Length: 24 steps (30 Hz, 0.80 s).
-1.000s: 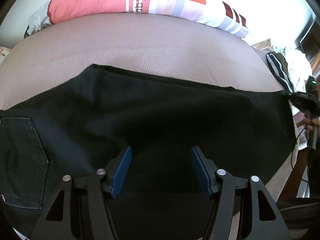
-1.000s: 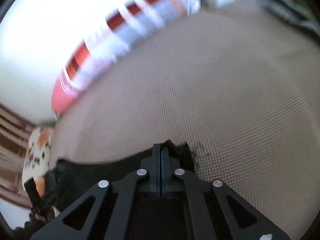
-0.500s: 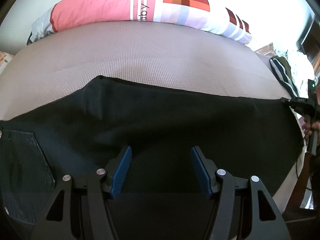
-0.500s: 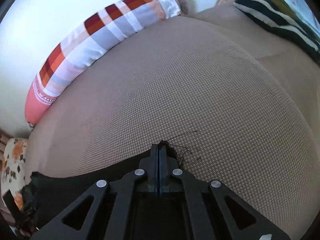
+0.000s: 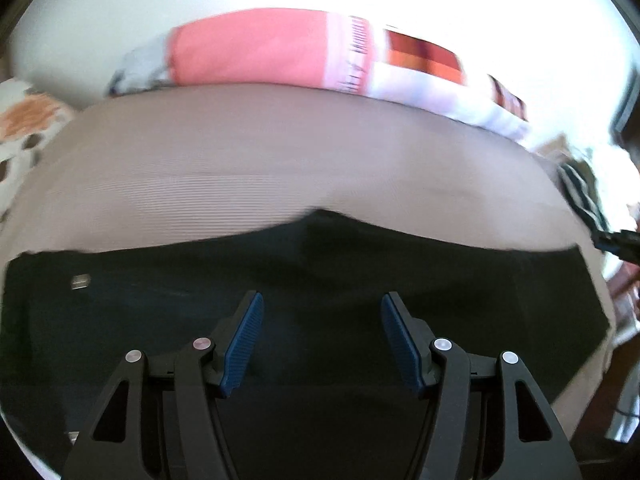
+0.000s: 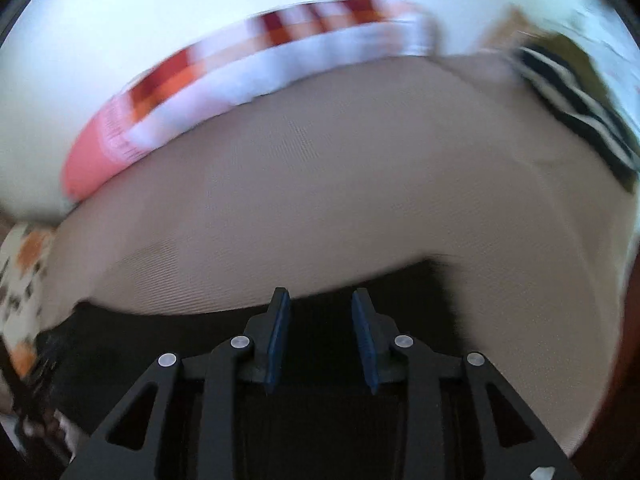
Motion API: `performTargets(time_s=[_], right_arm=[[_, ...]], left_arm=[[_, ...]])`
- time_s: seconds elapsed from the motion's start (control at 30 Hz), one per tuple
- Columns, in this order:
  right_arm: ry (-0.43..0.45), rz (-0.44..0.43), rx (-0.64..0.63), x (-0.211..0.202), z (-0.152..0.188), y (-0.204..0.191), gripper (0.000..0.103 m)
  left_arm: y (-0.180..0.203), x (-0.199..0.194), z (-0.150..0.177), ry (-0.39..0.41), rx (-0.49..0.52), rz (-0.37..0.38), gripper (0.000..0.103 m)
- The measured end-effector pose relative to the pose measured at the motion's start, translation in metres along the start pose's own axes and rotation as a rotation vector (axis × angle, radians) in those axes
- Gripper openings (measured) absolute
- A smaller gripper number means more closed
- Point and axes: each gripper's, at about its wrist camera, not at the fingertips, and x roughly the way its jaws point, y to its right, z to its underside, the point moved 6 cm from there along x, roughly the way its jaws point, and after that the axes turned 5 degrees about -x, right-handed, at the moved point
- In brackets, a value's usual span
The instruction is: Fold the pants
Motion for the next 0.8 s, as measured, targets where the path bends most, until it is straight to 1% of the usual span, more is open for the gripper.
performTargets(time_s=[0.07, 0.13, 0.27, 0.33, 0.4, 0.53, 0.57, 0.73, 0.8], right_arm=[[-0.025, -0.081, -0.077, 0.014, -0.004, -0.049, 0.031], [-0.067, -0.177, -0.174, 0.034, -0.006, -0.106, 0.031], [-0.149, -0.290, -0.352, 0.072, -0.002, -0.202, 0.031], [-0.187, -0.327, -0.440, 0.090, -0.001, -0.246, 0.031], [-0.212, -0.361, -0.511, 0.104, 0.002, -0.280, 0.031], [-0.289, -0.407, -0.628, 0.125, 0.015, -0.333, 0.031], [-0.300, -0.411, -0.647, 0.130, 0.017, -0.341, 0.031], [-0.331, -0.420, -0.728, 0.147, 0.025, -0.366, 0.031], [-0.350, -0.446, -0.739, 0.153, 0.025, -0.369, 0.032]], left_arm=[[-0.023, -0.005, 0.001, 0.013, -0.022, -0.048, 0.062], [-0.047, -0.011, 0.004, 0.025, -0.040, -0.086, 0.062], [-0.084, -0.014, 0.015, 0.025, -0.085, -0.133, 0.062], [-0.098, -0.013, 0.021, 0.015, -0.112, -0.144, 0.062], [-0.109, -0.012, 0.025, 0.016, -0.131, -0.148, 0.062], [-0.111, -0.010, 0.023, 0.025, -0.112, -0.144, 0.062], [-0.111, -0.009, 0.022, 0.027, -0.112, -0.143, 0.062], [-0.115, -0.006, 0.018, 0.028, -0.121, -0.125, 0.062], [-0.115, -0.005, 0.017, 0.026, -0.114, -0.126, 0.062]])
